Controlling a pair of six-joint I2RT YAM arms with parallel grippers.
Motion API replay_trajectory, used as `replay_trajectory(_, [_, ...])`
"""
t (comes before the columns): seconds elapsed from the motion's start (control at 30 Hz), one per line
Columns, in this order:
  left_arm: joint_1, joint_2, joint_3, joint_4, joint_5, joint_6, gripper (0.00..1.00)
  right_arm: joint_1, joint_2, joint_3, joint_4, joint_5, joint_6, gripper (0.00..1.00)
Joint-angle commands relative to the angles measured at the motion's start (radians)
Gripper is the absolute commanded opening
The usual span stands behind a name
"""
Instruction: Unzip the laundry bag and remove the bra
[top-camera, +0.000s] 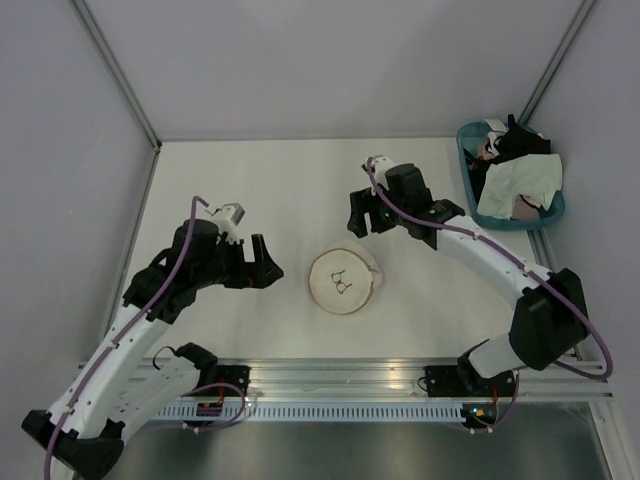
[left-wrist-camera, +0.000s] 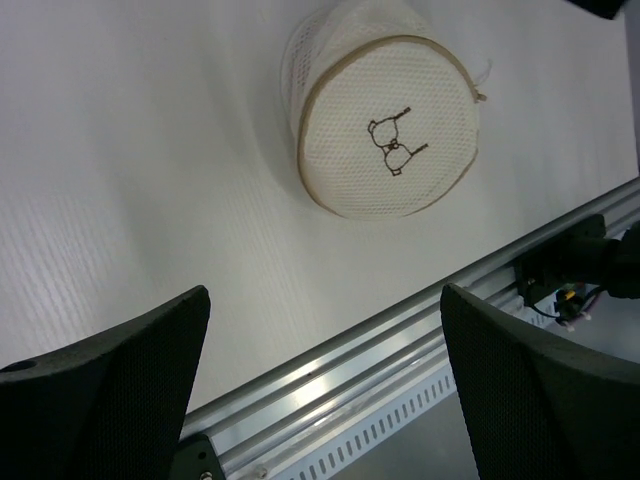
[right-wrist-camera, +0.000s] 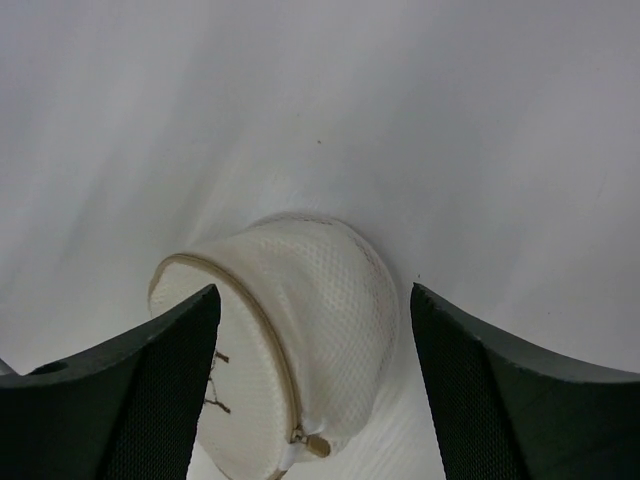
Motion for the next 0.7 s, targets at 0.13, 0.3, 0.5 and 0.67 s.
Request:
replay_trajectory(0.13, [-0.003, -0.154, -0.039, 0.047, 0.136, -0.147, 0.99, 0.004, 0.179, 0.065, -0.144, -0.004, -0.130, 0.76])
replay_trajectory(0.3, [-0.003, -0.237, -0.082, 0.047, 0.155, -0.178, 0.99, 0.022, 0.201, 0.070, -0.185, -0.033, -0.153, 0.58])
replay_trajectory(0.5, [-0.003, -0.265, -0.143, 0.047, 0.164, -0.197, 0.99, 0.044, 0.131, 0.016, -0.155, 0.005, -0.115, 0.87])
replay_trajectory(0.67, [-0.003, -0.283, -0.160, 0.047, 0.163, -0.198, 0.99, 0.044, 0.092, 0.024, -0.148, 0.027, -0.095, 0.97])
